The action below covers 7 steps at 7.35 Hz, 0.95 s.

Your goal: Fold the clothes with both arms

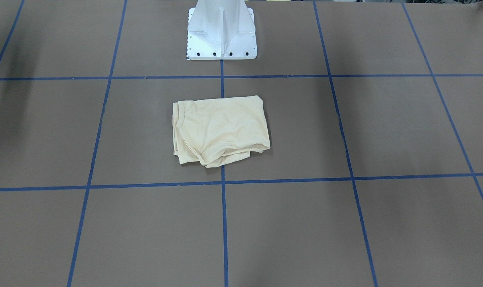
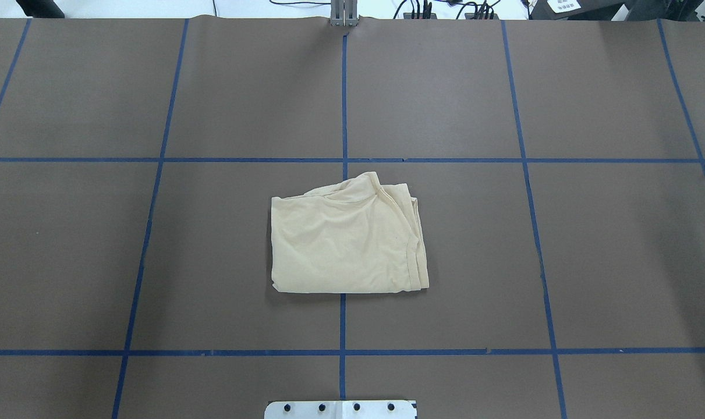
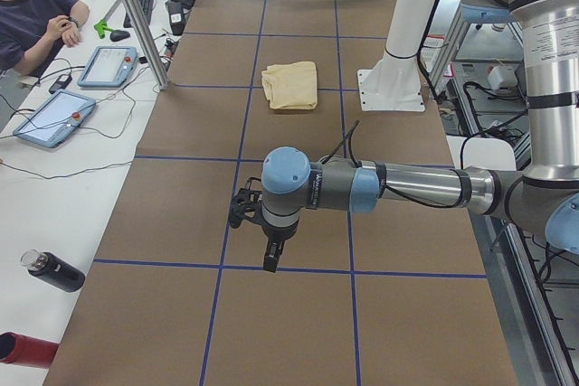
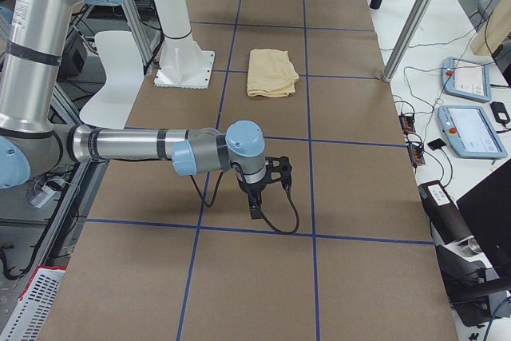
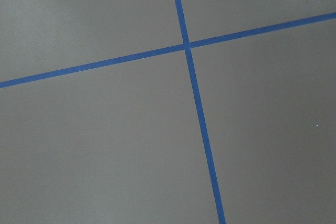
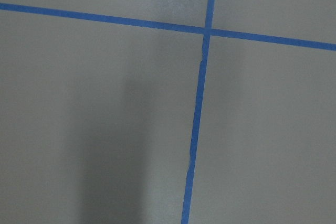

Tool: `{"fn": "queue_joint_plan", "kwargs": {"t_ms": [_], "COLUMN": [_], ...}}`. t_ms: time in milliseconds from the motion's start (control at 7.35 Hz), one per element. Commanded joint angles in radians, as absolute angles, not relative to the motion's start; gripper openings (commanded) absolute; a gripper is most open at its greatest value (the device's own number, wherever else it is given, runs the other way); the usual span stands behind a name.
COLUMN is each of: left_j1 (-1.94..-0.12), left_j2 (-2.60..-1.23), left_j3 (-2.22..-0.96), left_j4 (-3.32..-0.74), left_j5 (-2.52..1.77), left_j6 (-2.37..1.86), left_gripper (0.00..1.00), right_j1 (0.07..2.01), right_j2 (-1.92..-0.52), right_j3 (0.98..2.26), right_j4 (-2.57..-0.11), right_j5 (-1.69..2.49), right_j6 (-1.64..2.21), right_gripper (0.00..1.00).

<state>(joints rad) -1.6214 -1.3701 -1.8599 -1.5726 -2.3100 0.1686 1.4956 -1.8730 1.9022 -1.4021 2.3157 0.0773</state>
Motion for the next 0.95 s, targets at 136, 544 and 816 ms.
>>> {"fn": "queue_joint_plan", "kwargs": {"t_ms": [136, 544, 816], "left_j1": [-1.621, -1.621, -1.621], "left_j2": [-1.371, -1.371, -1.371], "left_j3": [-1.864, -1.865, -1.865], "left_j4": [-1.574, -1.574, -1.572], "left_j5": [-2.31, -2.31, -2.31], "left_j6": [0.169, 0.169, 0.169], "left_gripper": [1.0, 1.0, 1.0], "right_j1": [1.496, 1.496, 1.496], "right_j2": [-1.873, -1.873, -1.868], "right_j3": [1.902, 1.901, 1.902], "right_j4": [-1.402, -1.402, -1.401], "right_j5": [2.315, 2.315, 2.315], "right_j6": [0.078, 0.078, 0.067], "right_gripper": [1.0, 1.0, 1.0]}}
